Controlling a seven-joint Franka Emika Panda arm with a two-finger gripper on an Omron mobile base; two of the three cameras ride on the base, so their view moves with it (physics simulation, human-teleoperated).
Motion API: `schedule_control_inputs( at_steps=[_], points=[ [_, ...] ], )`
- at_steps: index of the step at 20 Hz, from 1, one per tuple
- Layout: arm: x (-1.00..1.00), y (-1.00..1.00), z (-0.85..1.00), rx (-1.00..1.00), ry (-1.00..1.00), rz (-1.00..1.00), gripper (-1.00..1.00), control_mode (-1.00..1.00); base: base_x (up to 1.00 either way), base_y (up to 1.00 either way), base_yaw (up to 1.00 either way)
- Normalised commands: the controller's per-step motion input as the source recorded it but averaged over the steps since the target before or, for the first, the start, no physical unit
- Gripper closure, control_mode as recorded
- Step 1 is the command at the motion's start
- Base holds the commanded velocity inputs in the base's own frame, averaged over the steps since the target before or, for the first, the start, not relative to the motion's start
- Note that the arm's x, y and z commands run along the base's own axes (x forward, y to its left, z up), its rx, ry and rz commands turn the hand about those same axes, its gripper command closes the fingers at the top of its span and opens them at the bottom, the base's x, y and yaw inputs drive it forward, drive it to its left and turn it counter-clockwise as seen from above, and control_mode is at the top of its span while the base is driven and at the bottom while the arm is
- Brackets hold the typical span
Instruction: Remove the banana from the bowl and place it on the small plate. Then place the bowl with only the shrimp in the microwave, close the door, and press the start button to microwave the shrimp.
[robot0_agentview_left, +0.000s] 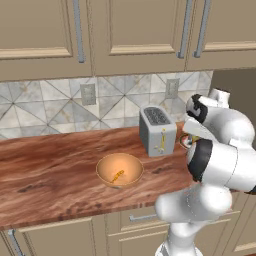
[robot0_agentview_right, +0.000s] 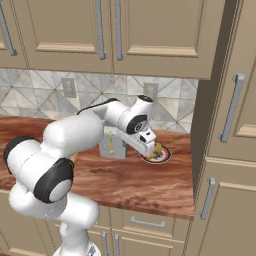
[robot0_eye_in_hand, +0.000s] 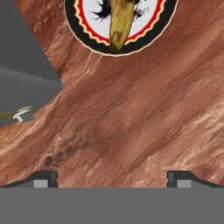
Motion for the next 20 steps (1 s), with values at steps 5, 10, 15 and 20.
schedule_control_inputs(
  at_steps=[5,10,15,20],
  points=[
    [-1.00,0.66,0.00,0.00,0.03,-0.01,-1.00,-1.00,0.00,0.00,0.00],
    [-0.83,0.83,0.00,0.00,0.15,0.00,-1.00,-1.00,0.00,0.00,0.00],
    [-0.56,0.98,0.00,0.00,0.18,0.00,-1.00,-1.00,0.00,0.00,0.00],
    [-0.24,0.99,0.00,0.00,0.20,0.01,-1.00,-1.00,0.00,0.00,0.00]
  ],
)
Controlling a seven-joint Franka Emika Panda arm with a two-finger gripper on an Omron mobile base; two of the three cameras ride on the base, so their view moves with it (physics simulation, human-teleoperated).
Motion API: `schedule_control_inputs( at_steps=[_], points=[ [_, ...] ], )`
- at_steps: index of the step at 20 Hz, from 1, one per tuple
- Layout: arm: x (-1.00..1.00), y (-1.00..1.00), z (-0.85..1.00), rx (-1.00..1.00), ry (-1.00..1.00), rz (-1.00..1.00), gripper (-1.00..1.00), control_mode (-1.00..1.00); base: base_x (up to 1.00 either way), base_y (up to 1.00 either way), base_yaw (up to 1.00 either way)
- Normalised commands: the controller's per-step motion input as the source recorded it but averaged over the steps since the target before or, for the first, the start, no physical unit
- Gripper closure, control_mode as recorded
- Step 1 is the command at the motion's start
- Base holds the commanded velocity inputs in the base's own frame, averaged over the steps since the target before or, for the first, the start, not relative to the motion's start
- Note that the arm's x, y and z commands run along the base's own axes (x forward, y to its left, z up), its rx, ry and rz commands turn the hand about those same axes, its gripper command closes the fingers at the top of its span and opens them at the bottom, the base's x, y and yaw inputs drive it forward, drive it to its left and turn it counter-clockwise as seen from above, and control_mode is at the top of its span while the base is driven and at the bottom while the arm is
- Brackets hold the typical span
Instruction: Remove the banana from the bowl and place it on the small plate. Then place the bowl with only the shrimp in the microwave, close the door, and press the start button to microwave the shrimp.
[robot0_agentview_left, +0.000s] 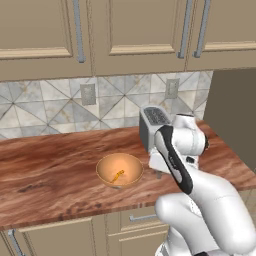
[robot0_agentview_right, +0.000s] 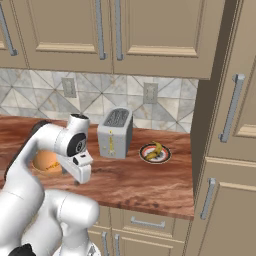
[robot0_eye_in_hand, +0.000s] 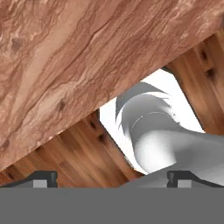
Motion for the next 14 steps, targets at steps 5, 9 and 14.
schedule_control_inputs(
  at_steps=[5,9,14],
  points=[
    [0.34,0.37,0.00,0.10,0.01,0.03,-1.00,-1.00,0.00,0.00,0.00],
    [0.64,0.00,0.00,0.13,-0.06,0.00,-1.00,-1.00,0.00,0.00,0.00],
    [0.75,0.06,-0.13,0.11,-0.01,0.00,-1.00,-1.00,0.00,0.00,0.00]
  ],
)
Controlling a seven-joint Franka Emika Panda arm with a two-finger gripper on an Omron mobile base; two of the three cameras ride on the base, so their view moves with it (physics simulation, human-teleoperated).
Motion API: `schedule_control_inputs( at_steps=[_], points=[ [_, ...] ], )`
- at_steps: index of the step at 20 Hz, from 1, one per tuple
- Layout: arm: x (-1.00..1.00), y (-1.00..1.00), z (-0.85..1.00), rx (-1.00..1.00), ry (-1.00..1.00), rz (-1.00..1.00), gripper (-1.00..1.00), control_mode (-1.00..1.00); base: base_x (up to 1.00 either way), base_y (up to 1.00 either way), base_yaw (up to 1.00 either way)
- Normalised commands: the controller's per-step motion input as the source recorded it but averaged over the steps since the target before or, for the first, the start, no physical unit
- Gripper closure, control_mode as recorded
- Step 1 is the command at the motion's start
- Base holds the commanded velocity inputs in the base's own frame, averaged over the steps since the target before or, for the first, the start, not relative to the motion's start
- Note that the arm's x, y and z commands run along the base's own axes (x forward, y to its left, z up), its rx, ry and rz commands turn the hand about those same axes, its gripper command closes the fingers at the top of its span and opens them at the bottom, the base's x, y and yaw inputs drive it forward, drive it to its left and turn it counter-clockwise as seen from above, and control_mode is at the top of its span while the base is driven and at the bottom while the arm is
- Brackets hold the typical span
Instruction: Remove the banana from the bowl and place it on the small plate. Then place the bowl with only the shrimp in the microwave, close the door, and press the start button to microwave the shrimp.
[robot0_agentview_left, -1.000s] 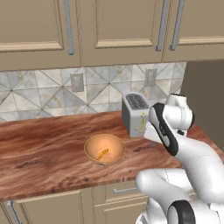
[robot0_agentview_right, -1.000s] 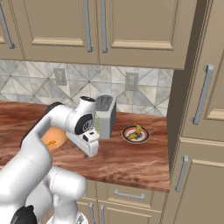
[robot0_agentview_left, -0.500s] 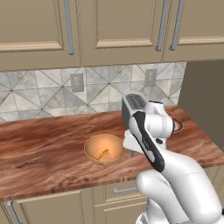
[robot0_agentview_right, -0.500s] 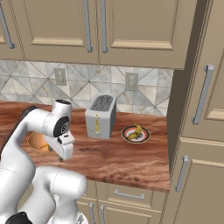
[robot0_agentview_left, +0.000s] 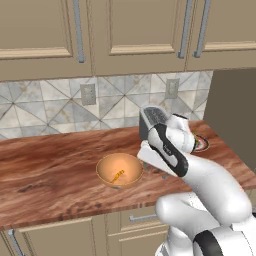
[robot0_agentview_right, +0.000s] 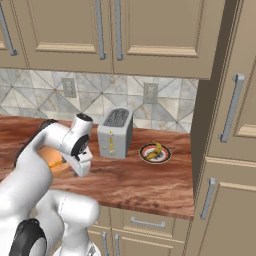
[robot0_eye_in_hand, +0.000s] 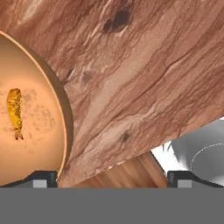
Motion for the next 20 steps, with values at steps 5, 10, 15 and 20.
schedule_control_inputs(
  at_steps=[5,10,15,20],
  points=[
    [0.82,0.32,-0.39,0.02,0.00,0.00,-1.00,-1.00,0.00,0.00,0.00],
    [0.70,0.25,-0.45,0.00,0.00,0.00,-1.00,-1.00,0.00,0.00,0.00],
    [0.22,0.00,-0.25,0.02,0.00,0.01,-1.00,-1.00,0.00,0.00,0.00],
    [0.01,0.02,-0.21,0.01,0.00,0.03,-1.00,-1.00,0.00,0.00,0.00]
  ],
)
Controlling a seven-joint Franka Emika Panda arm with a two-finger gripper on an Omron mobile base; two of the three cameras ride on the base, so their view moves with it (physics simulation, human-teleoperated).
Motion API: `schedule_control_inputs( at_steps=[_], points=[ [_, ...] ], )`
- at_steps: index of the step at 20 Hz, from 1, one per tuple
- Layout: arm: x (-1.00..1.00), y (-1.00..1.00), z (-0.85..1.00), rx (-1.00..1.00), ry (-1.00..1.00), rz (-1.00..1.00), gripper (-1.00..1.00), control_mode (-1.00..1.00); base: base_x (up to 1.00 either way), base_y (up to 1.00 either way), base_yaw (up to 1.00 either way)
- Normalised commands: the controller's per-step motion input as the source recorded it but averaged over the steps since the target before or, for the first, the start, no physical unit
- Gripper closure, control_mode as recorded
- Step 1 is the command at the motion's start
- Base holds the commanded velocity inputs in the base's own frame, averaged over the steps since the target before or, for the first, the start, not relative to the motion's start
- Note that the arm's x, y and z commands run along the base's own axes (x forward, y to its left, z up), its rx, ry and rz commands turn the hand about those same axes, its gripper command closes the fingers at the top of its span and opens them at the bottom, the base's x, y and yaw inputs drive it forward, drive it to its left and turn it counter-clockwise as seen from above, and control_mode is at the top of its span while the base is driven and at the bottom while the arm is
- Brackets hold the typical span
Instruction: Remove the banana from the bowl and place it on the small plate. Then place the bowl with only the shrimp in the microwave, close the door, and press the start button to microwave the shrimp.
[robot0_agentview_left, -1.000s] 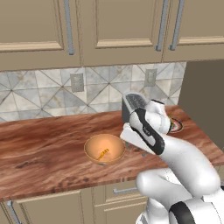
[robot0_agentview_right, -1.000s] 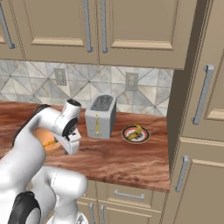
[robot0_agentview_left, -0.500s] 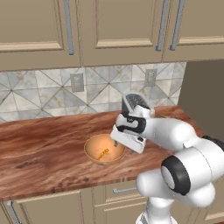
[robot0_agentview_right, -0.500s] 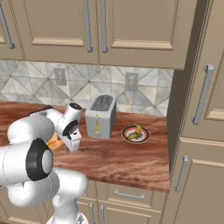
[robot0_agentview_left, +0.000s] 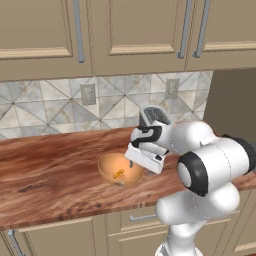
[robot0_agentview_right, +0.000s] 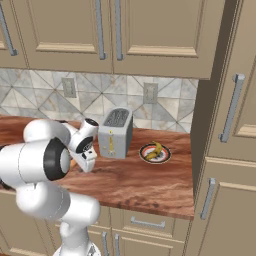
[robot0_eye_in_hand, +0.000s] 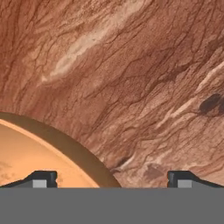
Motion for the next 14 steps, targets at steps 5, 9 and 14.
schedule_control_inputs(
  at_steps=[5,9,14],
  points=[
    [0.00,0.14,-0.15,0.00,0.00,0.05,1.00,-1.00,0.00,0.00,0.00],
    [-0.03,0.31,-0.03,0.00,-0.01,0.04,1.00,-1.00,0.00,0.00,0.00],
    [0.00,0.29,0.00,0.00,-0.01,0.01,1.00,-1.00,0.00,0.00,0.00]
  ],
)
